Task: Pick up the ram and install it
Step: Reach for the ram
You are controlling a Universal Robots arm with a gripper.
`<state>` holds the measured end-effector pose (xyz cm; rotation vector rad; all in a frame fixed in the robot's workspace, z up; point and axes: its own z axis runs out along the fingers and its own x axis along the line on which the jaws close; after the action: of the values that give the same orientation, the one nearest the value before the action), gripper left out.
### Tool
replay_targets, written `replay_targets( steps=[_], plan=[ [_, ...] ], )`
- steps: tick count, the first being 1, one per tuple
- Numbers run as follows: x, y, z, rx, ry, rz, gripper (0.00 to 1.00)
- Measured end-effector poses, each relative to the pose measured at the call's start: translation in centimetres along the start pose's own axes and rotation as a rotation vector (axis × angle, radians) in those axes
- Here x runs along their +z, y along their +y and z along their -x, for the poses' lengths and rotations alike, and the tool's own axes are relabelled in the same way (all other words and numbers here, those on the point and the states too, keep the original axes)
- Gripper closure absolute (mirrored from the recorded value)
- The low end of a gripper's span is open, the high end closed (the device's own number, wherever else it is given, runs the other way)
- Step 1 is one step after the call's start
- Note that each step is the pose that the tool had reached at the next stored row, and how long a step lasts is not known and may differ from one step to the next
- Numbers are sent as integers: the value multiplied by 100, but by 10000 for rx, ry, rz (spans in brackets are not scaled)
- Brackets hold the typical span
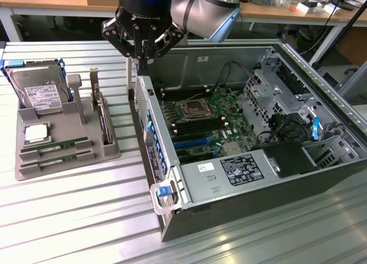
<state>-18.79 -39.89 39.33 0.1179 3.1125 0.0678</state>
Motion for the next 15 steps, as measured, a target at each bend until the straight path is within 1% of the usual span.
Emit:
replay_targets(
  steps=[15],
  plan=[
    [-1,-2,-33,0,0,0,90]
  ],
)
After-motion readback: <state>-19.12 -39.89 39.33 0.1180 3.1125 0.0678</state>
